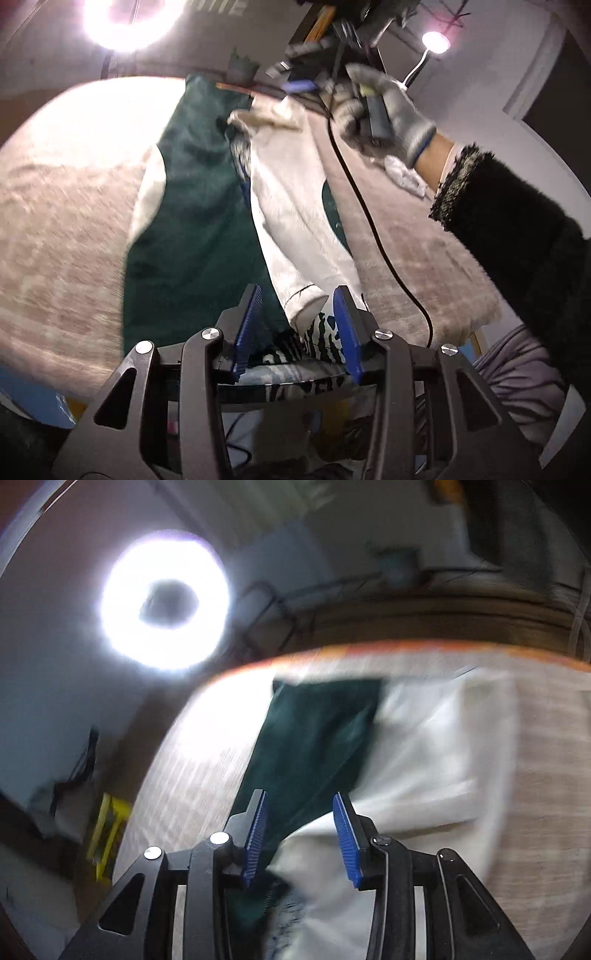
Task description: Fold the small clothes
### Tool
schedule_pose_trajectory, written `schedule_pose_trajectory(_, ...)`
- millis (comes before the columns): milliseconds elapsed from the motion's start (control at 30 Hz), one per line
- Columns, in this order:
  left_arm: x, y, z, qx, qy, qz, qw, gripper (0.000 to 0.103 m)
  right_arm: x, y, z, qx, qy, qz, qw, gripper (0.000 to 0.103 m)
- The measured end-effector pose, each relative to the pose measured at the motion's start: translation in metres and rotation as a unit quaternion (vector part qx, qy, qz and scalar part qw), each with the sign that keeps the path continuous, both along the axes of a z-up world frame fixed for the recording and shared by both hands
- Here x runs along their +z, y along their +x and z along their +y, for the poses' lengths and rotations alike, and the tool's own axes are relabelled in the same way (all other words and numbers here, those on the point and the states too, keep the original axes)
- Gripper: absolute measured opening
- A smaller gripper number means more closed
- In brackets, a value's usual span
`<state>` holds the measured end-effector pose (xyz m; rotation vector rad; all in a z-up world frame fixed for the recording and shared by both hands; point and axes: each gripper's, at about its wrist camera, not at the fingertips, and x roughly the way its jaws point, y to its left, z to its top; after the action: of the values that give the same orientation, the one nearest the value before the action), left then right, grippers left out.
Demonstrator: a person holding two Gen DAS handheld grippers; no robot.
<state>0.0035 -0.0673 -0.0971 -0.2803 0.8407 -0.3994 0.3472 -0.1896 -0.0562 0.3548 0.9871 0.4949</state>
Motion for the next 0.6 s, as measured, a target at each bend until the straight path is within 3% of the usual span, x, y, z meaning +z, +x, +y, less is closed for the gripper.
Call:
schedule_pose_trajectory(133, 0.009, 0.002, 0.016, 0.02, 0.021, -0.025, 0.9992, 0.04, -0.013, 0.006, -0.048, -0.091, -0.011, 0.017, 0.996, 0.044)
schedule_pose_trajectory(200, 0.009, 0.006, 0.029, 0.039, 0.028, -0.03, 0.9984, 0.04, -0.027, 0.01, -0.06, -0.111, -0.005, 0.035, 0.993, 0.044)
schedule_pose_trajectory(433, -0.009, 0.026, 0.064, 0.094, 0.034, -0.001, 0.995, 0.04, -0.06, 0.028, -0.047, -0.101, -0.058, 0.058, 0.992, 0.043)
schedule_pose_trajectory(467, -0.013, 0.029, 0.066, 0.097, 0.036, 0.004, 0.9946, 0.04, -0.064, 0.032, -0.048, -0.096, -0.064, 0.06, 0.992, 0.04)
schedule_pose_trajectory(567, -0.021, 0.031, 0.074, 0.109, 0.032, 0.019, 0.9933, 0.04, -0.072, 0.035, -0.04, -0.075, -0.094, 0.065, 0.991, 0.004)
schedule_pose_trajectory(600, -0.023, 0.032, 0.077, 0.113, 0.028, 0.022, 0.993, 0.04, -0.07, 0.035, -0.039, -0.073, -0.095, 0.063, 0.991, 0.0)
